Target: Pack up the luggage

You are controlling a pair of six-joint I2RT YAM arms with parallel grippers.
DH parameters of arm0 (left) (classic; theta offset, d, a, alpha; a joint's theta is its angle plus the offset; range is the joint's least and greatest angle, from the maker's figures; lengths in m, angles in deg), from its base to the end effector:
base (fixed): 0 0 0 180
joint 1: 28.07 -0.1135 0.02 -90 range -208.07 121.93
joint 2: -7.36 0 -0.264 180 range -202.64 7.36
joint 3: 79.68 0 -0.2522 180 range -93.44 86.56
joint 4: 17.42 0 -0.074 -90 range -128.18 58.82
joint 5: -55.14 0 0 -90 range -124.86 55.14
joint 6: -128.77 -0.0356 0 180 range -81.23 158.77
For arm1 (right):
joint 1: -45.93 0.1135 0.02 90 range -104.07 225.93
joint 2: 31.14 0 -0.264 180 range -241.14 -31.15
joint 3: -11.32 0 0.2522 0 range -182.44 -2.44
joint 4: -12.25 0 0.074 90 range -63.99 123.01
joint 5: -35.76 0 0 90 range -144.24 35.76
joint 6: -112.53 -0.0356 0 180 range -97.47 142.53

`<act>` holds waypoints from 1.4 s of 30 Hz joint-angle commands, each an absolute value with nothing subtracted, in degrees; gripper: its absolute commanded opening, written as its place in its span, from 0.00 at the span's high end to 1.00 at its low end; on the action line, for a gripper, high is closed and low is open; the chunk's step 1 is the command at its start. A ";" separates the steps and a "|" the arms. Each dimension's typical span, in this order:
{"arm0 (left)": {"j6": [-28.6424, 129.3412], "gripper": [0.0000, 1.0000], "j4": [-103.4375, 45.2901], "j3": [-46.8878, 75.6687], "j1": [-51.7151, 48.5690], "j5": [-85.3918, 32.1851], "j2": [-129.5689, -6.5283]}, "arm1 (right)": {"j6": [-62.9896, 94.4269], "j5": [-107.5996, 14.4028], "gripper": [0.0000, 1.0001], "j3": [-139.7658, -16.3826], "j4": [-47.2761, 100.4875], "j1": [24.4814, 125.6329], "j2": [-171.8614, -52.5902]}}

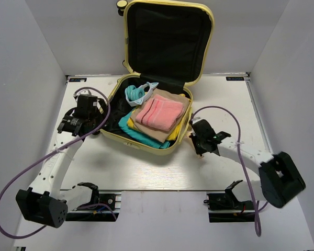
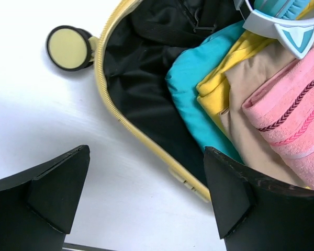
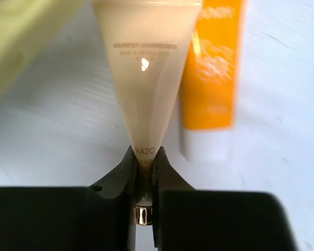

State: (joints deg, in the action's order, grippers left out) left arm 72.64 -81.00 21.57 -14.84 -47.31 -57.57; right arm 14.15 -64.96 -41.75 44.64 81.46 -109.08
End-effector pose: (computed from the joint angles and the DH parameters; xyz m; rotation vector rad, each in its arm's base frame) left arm 0.2191 -0.0436 0.3298 -0.5272 2.3567 -0.1119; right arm 0.2094 0.1414 0.1739 -0.5289 2.4890 0.0580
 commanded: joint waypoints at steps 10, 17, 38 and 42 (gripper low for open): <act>73.57 0.00 -84.44 19.94 -18.49 -45.42 -59.17 | 15.74 -76.07 1.00 -64.00 58.10 81.61 -95.12; 75.07 0.00 -88.21 20.99 -22.53 -45.15 -59.18 | 16.56 -47.67 1.00 -92.77 58.80 85.91 -122.42; 72.96 0.00 -90.68 23.45 -25.52 -40.93 -53.46 | 7.16 -58.58 0.10 -95.90 54.40 86.38 -129.87; 72.17 0.00 -90.50 23.63 -25.52 -39.18 -54.34 | 5.57 -63.55 0.10 -68.54 54.22 80.13 -113.11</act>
State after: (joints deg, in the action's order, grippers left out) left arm 73.21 -90.95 23.56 -25.29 -41.24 -54.92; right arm 7.22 -54.95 -81.40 54.65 83.91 -122.08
